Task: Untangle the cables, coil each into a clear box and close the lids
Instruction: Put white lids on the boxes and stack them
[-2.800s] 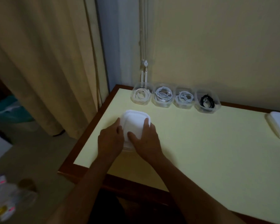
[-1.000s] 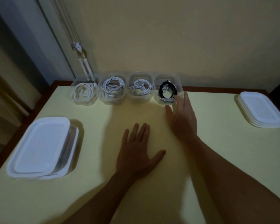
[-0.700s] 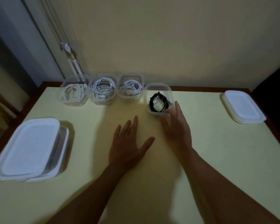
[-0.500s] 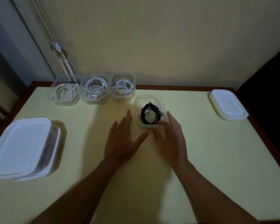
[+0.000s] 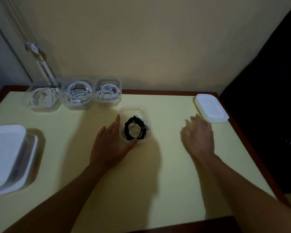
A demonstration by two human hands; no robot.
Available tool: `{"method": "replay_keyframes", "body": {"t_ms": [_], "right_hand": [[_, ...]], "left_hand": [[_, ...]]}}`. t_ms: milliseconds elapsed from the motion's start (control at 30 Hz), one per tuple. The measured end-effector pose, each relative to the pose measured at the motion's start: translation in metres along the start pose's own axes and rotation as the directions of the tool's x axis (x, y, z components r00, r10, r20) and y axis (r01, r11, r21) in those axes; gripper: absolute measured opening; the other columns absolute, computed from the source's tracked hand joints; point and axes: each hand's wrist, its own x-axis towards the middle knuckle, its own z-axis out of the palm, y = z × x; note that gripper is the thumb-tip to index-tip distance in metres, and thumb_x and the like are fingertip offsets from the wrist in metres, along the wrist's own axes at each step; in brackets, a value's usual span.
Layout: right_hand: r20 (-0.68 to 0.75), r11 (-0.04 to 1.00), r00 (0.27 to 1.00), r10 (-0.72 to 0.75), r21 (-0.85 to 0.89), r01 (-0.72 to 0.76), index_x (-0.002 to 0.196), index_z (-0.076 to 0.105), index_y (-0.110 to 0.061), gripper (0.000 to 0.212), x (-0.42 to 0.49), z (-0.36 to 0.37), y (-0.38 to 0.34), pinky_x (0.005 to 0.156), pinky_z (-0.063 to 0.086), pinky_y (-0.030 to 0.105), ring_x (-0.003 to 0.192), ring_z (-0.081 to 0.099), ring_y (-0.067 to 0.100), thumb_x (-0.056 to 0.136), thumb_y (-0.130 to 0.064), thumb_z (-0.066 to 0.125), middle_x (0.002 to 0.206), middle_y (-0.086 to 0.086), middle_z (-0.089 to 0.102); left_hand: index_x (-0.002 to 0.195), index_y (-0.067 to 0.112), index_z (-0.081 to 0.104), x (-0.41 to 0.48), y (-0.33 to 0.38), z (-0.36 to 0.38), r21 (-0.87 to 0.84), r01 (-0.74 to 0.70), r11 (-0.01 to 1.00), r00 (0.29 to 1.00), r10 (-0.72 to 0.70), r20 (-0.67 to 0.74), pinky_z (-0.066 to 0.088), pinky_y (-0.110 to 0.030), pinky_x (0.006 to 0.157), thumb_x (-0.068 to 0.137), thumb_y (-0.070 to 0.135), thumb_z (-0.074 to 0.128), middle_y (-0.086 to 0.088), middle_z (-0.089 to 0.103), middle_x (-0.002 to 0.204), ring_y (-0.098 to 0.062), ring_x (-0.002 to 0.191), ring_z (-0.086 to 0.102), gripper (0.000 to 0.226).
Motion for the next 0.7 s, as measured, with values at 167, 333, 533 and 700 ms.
{"method": "replay_keyframes", "body": {"t_ms": [167,333,533,700], "right_hand": [[0.034,0.934,0.995,0.093,-0.349,-0.075,0.129,0.055,-0.005,0.038,0.042,-0.021,0.050,0.096,0.049,0.052,0.123,0.052,0.038,0.098,-0.027,0.053,0.133,0.018,0.054],[0.008,0.933,0.996,0.086,-0.351,-0.078,0.120,0.061,-0.006,0.028,0.060,-0.024,0.059,0.088,0.055,0.047,0.107,0.063,0.034,0.098,-0.023,0.055,0.115,0.015,0.066],[0.027,0.933,0.998,0.048,-0.357,-0.035,0.119,0.067,-0.010,0.028,0.068,-0.027,0.065,0.089,0.054,0.046,0.106,0.062,0.034,0.099,-0.024,0.053,0.113,0.011,0.070],[0.043,0.938,0.998,0.040,-0.347,-0.023,0.117,0.071,-0.012,0.033,0.076,-0.030,0.069,0.086,0.056,0.043,0.102,0.063,0.030,0.100,-0.029,0.049,0.111,0.009,0.071]], "left_hand": [[0.160,0.015,0.005,0.001,0.001,0.000,0.011,0.000,1.000,1.000,0.000,0.000,0.020,-0.040,0.122,0.080,0.084,0.030,0.001,0.029,0.163,-0.016,0.143,0.037,0.108],[0.160,0.015,0.004,0.001,0.002,-0.001,0.018,-0.004,1.000,1.000,0.004,0.006,0.019,-0.040,0.122,0.080,0.083,0.030,0.000,0.027,0.164,-0.017,0.144,0.037,0.108],[0.160,0.015,0.006,0.001,0.003,-0.002,0.017,-0.005,1.000,1.000,0.005,-0.001,0.022,-0.041,0.122,0.080,0.082,0.031,-0.002,0.029,0.163,-0.018,0.142,0.040,0.107],[0.160,0.015,0.006,0.001,0.002,-0.001,0.033,-0.006,0.999,1.000,0.006,-0.004,0.022,-0.039,0.122,0.081,0.082,0.031,-0.001,0.029,0.163,-0.018,0.142,0.039,0.106]]}}
